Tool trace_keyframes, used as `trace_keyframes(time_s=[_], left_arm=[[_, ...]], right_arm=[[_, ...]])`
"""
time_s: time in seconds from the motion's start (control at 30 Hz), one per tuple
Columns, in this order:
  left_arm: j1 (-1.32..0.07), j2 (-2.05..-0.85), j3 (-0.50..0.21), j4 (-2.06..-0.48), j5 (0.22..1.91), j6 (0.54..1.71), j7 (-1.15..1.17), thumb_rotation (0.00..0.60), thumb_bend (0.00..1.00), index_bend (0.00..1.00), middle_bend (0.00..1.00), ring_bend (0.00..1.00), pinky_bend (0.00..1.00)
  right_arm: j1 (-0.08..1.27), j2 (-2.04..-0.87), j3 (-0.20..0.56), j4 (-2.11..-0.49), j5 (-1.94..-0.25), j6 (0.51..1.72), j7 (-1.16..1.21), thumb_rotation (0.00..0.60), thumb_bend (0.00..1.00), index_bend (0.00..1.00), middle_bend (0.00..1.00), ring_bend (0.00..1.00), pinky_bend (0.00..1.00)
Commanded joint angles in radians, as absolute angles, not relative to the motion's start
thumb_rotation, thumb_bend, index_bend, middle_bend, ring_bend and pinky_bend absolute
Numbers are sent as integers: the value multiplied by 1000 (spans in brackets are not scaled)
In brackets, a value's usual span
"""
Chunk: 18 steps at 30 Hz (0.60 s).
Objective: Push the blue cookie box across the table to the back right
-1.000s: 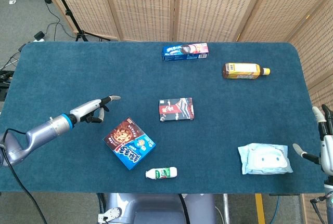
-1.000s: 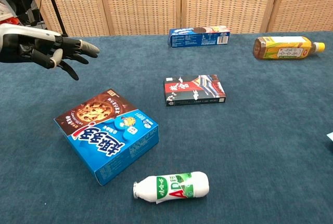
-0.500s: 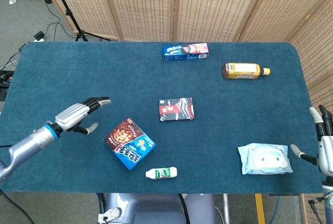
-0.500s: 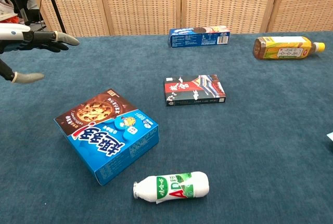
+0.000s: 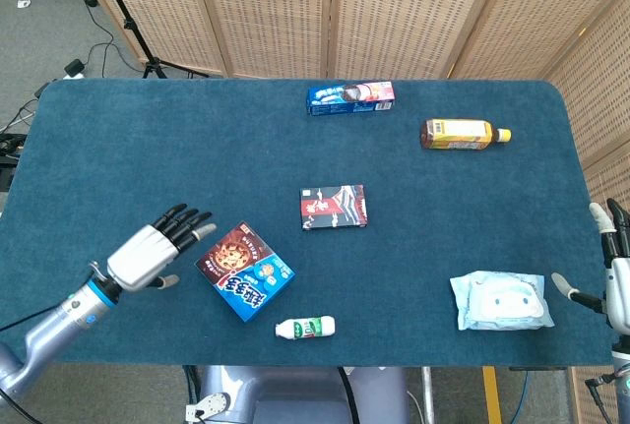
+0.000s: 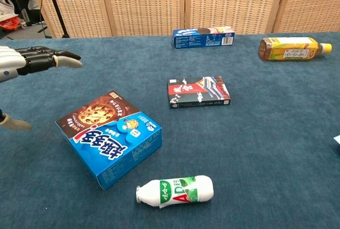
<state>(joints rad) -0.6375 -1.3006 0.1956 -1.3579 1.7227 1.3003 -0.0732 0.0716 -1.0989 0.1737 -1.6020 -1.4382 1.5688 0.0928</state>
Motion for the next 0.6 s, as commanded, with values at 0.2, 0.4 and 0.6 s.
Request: trace_keyframes(time_s=[0.2,0.4,0.6], left_arm=[[-645,-1345,190,-1426,1777,1243,-32,600,28,0,0,0,0],[-655,-1365,181,-1446,1795,1199,25,600,30,0,0,0,0],[-663,-1389,168,-1437,1796,1168,57,600,35,0,0,0,0]], right_arm=[[70,-1097,175,-1603,-1435,1570,97,600,0,0,0,0,0],[69,-1094,178,-1600,-1429,1568,106,600,0,0,0,0,0],[70,-1094,179,-1598,-1426,1566,109,600,0,0,0,0,0]])
